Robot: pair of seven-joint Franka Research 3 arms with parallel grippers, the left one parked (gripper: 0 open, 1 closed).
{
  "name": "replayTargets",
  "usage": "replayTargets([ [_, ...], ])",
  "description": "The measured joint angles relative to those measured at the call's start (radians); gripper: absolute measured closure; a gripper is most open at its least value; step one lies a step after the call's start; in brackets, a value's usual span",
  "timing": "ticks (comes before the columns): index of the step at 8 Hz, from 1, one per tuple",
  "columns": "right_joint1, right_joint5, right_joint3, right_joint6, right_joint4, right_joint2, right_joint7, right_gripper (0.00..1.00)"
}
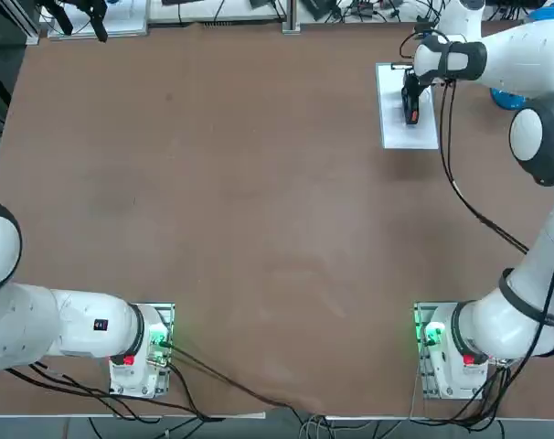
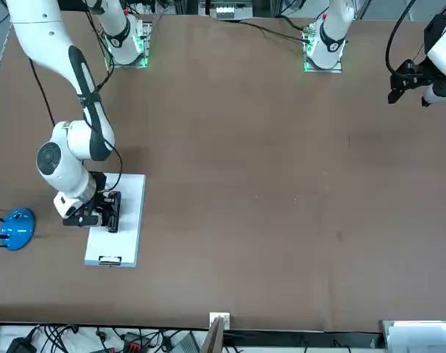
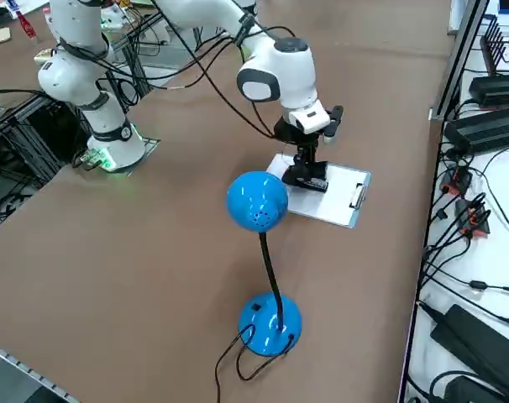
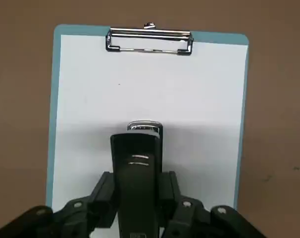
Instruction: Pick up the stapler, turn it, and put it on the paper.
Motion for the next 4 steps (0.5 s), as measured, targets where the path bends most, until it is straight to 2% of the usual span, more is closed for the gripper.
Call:
replayTargets([
  [2,0.000,0.000,0.001,0.007,-0.002,0.004,-0.002,0.59],
  [4,0.000,0.000,0.001,0.010,-0.002,0.004,-0.004,0.54],
])
